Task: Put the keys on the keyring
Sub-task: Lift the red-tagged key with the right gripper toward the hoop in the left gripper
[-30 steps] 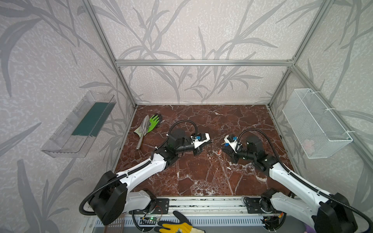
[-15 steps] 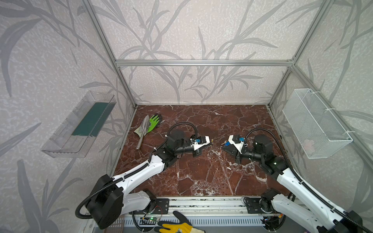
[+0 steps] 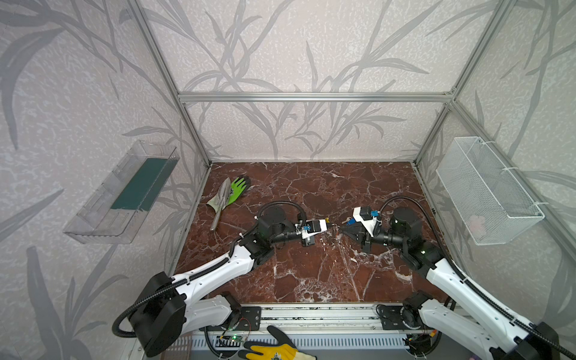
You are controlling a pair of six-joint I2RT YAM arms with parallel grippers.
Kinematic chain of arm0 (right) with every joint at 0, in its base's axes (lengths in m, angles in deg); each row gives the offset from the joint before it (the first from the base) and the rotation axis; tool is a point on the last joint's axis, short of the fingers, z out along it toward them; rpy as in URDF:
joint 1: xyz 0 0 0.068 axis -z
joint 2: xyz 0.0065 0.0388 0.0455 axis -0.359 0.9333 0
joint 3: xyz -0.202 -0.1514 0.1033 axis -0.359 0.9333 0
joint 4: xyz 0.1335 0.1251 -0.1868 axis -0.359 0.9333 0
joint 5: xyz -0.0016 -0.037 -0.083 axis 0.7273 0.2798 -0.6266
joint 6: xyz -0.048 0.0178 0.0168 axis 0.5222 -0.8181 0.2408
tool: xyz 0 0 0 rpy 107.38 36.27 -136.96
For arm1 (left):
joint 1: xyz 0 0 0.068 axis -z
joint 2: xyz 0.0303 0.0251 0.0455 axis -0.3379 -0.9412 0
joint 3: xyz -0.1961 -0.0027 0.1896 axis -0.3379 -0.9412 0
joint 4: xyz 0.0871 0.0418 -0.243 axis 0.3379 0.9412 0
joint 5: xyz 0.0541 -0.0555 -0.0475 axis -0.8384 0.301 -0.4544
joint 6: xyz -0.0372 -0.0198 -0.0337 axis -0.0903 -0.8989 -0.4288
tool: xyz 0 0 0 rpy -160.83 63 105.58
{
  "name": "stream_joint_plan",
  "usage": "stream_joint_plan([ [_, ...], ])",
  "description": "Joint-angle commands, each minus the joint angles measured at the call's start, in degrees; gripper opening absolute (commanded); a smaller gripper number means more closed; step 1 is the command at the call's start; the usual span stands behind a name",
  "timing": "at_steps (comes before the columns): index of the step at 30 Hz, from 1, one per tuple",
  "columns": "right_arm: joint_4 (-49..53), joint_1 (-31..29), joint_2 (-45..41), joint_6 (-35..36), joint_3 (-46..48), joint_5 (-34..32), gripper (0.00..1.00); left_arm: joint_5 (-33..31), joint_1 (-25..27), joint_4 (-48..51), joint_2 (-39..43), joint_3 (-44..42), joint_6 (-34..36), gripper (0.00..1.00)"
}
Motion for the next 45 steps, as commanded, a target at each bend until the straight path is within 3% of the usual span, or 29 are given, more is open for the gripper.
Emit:
stream_joint_plan([
  [1, -3.9, -0.4, -0.1, -2.8, -0.5, 2.1, 0.0, -0.3, 0.5, -2.8, 1.7, -0.1, 2.3, 0.0],
  [30, -1.6, -0.2, 4.0, -10.2, -3.6, 5.0, 0.0, 1.7, 1.7, 2.6, 3.9, 0.6, 6.7, 0.0],
  [45, 0.9, -0.2, 7.2, -11.4, -5.2, 7.2, 0.0, 2.8, 1.7, -1.7, 4.8, 0.1, 0.6, 0.0],
])
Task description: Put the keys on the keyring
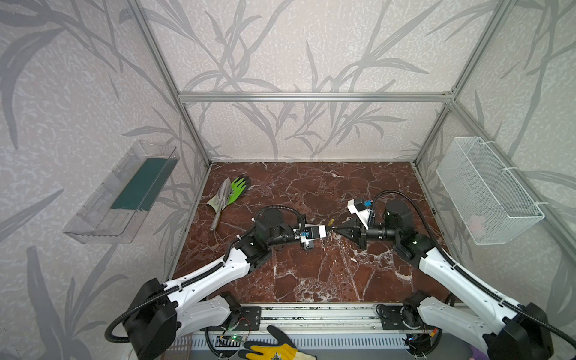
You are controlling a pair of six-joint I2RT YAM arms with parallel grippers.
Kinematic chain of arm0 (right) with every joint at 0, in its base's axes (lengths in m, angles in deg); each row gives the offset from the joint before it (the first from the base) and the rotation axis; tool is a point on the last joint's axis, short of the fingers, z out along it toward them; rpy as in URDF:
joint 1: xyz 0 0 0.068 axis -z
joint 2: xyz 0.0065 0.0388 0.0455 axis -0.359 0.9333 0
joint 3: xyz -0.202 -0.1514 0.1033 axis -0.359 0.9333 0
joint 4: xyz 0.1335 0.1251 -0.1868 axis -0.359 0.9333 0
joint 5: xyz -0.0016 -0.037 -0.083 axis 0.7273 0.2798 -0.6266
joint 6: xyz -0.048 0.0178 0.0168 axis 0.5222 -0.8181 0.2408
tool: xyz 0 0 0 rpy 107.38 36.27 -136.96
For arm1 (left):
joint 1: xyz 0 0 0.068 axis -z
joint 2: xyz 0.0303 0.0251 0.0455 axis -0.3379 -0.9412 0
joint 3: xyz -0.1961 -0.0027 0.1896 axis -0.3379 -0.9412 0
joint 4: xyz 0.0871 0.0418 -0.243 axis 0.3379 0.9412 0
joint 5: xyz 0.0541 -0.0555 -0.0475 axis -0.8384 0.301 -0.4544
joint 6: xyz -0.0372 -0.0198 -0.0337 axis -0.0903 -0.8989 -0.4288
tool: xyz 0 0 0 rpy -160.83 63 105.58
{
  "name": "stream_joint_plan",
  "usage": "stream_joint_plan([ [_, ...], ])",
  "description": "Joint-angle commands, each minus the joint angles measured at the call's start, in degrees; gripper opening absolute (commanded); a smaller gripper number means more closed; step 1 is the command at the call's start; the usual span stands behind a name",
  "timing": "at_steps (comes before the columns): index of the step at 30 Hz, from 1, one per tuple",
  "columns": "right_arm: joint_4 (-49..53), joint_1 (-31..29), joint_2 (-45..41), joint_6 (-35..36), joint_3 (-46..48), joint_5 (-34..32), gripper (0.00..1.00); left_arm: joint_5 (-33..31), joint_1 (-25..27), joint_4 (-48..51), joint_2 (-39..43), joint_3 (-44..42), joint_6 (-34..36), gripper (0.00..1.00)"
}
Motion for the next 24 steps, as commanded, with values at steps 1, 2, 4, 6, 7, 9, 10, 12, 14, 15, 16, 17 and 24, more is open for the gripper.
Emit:
stream_joint_plan([
  [1, 1.6, -0.1, -0.1, 0.6, -1.7, 0.5, 0.0, 1.8, 0.3, -4.3, 1.5, 0.2, -2.7, 0.0],
  [2, 2.2, -0.1, -0.5, 1.4, -1.6, -0.5, 0.03, 1.9, 0.3, -4.7, 1.3, 0.2, -3.5, 0.0],
  [4, 3.1, 0.0, -2.3, 4.7, -0.9, -2.4, 0.21, 2.3, 0.1, -5.4, 0.8, 0.2, -5.4, 0.0],
  [6, 3.5, 0.1, -6.2, 8.5, 0.9, -6.3, 0.33, 3.7, -0.2, -5.4, 0.4, 0.5, -7.5, 0.0],
  [7, 3.6, 0.1, -8.3, 10.6, 1.7, -7.8, 0.37, 4.3, -0.4, -5.1, 0.1, 0.8, -8.4, 0.0],
  [9, 3.7, 0.2, -12.7, 14.9, 3.8, -11.5, 0.4, 5.2, -0.7, -5.7, -0.6, 0.9, -10.8, 0.0],
  [10, 3.3, 0.2, -14.6, 16.9, 4.8, -12.4, 0.41, 5.6, -0.9, -6.6, -1.0, 0.8, -12.1, 0.0],
  [12, 1.7, 0.2, -18.5, 20.3, 6.6, -12.9, 0.42, 6.2, -1.1, -9.0, -1.8, 0.6, -14.7, 0.0],
  [14, 1.0, 0.2, -19.4, 20.8, 6.7, -12.2, 0.42, 6.9, -1.3, -11.1, -2.8, 0.6, -17.1, 0.0],
  [15, 0.8, 0.3, -19.2, 21.0, 6.4, -10.8, 0.41, 7.3, -1.4, -12.1, -3.2, 0.7, -18.2, 0.0],
  [16, 0.5, 0.2, -18.6, 21.1, 6.1, -9.7, 0.39, 7.6, -1.4, -12.9, -3.6, 0.7, -19.0, 0.0],
  [17, -0.2, 0.2, -17.9, 20.6, 5.8, -8.4, 0.38, 8.0, -1.4, -13.6, -3.9, 0.9, -19.9, 0.0],
  [24, -4.6, 0.1, -15.4, 20.2, 6.1, -5.1, 0.31, 9.0, -1.4, -14.5, -4.4, 1.1, -21.8, 0.0],
])
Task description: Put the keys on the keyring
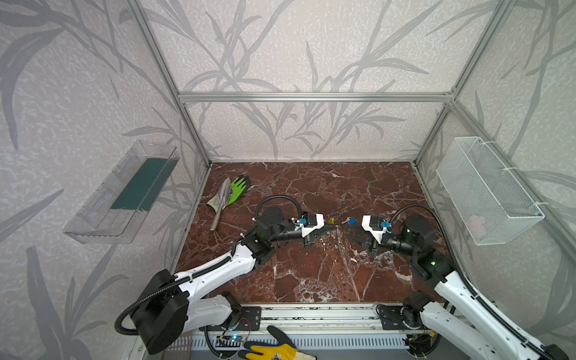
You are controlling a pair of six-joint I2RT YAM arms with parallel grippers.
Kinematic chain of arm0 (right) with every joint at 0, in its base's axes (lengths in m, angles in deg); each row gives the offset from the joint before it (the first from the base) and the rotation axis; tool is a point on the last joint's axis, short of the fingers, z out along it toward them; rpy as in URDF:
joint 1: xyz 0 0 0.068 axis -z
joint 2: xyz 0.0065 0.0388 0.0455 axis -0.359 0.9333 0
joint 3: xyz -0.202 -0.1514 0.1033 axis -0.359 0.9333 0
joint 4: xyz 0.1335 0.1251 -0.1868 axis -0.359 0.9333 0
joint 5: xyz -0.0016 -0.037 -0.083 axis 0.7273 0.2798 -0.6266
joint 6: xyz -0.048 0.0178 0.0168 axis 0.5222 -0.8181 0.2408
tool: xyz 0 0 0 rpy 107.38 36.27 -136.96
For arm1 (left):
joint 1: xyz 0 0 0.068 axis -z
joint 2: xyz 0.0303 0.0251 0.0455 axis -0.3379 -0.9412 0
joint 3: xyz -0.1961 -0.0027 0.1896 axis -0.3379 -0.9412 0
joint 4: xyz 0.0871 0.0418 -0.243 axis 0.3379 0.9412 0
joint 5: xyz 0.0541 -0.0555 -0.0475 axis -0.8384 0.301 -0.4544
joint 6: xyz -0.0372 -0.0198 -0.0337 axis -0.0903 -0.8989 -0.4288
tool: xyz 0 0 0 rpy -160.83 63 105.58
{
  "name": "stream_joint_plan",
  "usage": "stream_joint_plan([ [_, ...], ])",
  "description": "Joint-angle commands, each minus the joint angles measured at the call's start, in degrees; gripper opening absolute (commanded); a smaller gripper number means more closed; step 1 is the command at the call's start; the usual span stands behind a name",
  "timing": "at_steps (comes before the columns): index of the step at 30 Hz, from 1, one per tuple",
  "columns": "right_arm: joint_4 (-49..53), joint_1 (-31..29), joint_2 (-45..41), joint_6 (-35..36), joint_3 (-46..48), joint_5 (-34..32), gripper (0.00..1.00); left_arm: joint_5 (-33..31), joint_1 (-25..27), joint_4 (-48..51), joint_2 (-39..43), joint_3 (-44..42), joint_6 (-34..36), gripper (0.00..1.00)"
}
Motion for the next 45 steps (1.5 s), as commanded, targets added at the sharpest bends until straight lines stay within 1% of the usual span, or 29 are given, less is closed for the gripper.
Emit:
stream_joint_plan([
  [1, -4.1, 0.0, -0.2, 0.6, 0.1, 2.5, 0.31, 2.1, -0.2, -3.5, 0.0, 1.1, -2.4, 0.0],
  [8, -7.5, -0.1, 1.5, -1.1, 0.1, 4.3, 0.24, 2.8, -0.3, -3.4, -0.5, 1.4, -2.7, 0.0],
  [18, -9.0, -0.1, 3.7, -1.4, -0.1, 5.2, 0.23, 3.6, -0.1, -3.5, -1.8, 2.4, -2.6, 0.0],
  [22, -9.0, -0.1, 4.3, -1.1, 0.0, 5.5, 0.19, 3.9, -0.1, -3.5, -2.2, 2.9, -2.5, 0.0],
  [25, -8.9, -0.1, 4.7, -0.8, -0.1, 5.7, 0.14, 4.0, -0.1, -3.6, -2.4, 3.1, -2.5, 0.0],
  [28, -8.9, -0.1, 4.8, -0.7, 0.1, 5.7, 0.11, 4.1, 0.0, -3.8, -2.6, 3.3, -2.5, 0.0],
  [32, -8.2, -0.1, 4.4, -0.2, 0.1, 5.7, 0.0, 3.9, -0.1, -3.3, -2.8, 3.5, -2.2, 0.0],
  [33, -7.6, -0.1, 4.1, 0.1, -0.1, 5.3, 0.0, 3.7, -0.1, -2.8, -2.8, 3.7, -1.7, 0.0],
  [35, -4.5, -0.1, 3.2, 1.3, -0.8, 4.3, 0.0, 2.6, -0.1, 0.8, -2.0, 4.0, 1.0, 0.01],
  [36, -1.7, -0.1, 2.8, 2.5, -1.5, 3.8, 0.0, 1.2, -0.1, 4.0, -1.4, 4.5, 3.2, 0.09],
  [37, 1.6, -0.1, 2.5, 3.8, -2.6, 3.1, 0.0, 0.0, -0.1, 7.9, -0.8, 4.8, 5.6, 0.15],
  [39, 9.0, -0.1, 2.5, 6.6, -4.9, 1.8, 0.0, -2.3, -0.1, 16.5, 1.0, 6.7, 11.6, 0.26],
  [40, 12.6, -0.1, 2.6, 7.9, -6.2, 1.2, 0.0, -3.5, 0.0, 18.9, 1.5, 7.5, 13.1, 0.29],
  [42, 17.9, -0.1, 3.0, 9.0, -8.1, -0.5, 0.0, -5.1, 0.0, 24.3, 2.3, 9.3, 16.7, 0.3],
  [45, 23.3, -0.1, 4.3, 9.8, -11.0, -2.0, 0.0, -6.9, 0.7, 29.8, 2.3, 11.9, 19.9, 0.3],
])
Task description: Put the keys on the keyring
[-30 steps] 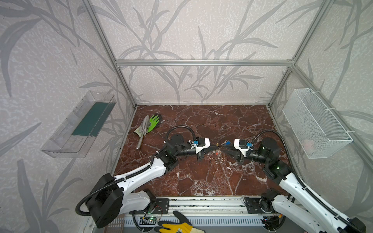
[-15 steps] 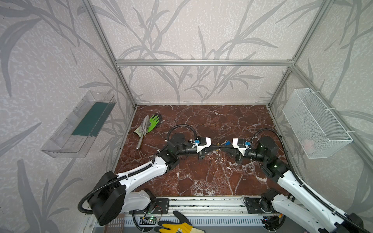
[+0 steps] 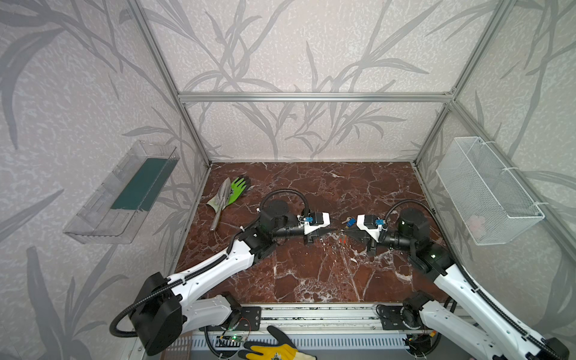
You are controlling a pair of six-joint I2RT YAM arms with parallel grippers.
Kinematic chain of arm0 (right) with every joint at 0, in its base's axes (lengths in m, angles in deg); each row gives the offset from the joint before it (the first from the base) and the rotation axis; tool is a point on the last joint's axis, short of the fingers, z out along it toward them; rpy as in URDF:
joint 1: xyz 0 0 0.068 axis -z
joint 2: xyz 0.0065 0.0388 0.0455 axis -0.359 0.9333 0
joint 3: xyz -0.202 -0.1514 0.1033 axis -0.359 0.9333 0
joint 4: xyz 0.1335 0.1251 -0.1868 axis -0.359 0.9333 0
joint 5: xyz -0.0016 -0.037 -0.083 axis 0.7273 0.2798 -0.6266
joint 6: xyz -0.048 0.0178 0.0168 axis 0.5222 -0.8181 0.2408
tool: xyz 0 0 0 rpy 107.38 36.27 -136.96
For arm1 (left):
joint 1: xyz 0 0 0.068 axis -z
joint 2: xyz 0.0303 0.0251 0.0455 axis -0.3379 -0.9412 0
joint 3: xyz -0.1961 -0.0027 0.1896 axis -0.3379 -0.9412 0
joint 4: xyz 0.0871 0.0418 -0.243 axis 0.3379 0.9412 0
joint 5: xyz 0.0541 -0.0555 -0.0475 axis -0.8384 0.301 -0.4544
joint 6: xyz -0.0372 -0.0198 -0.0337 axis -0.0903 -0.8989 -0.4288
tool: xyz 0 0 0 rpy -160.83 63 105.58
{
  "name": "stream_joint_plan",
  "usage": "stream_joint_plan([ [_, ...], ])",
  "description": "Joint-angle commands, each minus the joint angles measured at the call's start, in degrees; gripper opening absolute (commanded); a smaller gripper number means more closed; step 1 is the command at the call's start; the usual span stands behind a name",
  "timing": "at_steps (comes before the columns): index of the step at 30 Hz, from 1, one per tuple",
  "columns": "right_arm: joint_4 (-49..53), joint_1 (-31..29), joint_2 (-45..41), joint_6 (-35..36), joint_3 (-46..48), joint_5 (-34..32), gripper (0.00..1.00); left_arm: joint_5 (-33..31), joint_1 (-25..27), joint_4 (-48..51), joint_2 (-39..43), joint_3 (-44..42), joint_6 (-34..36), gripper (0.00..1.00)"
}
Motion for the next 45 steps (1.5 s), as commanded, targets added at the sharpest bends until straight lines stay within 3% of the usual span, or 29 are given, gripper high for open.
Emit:
stream_joint_plan([
  [1, 10.8, 0.0, 1.4, 2.6, -4.8, -2.7, 0.0, -3.8, 1.0, 10.7, 0.8, 4.0, 7.4, 0.3],
  [8, 18.1, -0.4, 5.8, 0.2, -10.8, -5.4, 0.0, -7.2, 4.5, 16.3, -1.8, 8.0, 9.4, 0.29],
  [18, 19.2, -0.8, 6.2, -1.0, -11.7, -5.4, 0.0, -10.8, 5.9, 17.5, -5.4, 10.7, 8.8, 0.29],
  [29, 17.6, -1.2, 5.8, -1.5, -10.9, -5.4, 0.0, -8.6, 6.0, 18.2, -7.7, 12.1, 7.9, 0.27],
  [39, 14.2, -1.6, 5.1, -1.4, -9.7, -5.6, 0.0, -5.9, 6.0, 18.7, -8.9, 12.6, 7.8, 0.0],
  [42, 10.5, -1.6, 3.2, -2.1, -7.9, -6.9, 0.0, -4.6, 5.9, 19.6, -9.3, 12.8, 7.7, 0.0],
  [45, 7.6, -1.5, 1.1, -2.8, -5.9, -11.3, 0.21, -3.6, 5.2, 16.9, -8.9, 11.9, 5.1, 0.0],
])
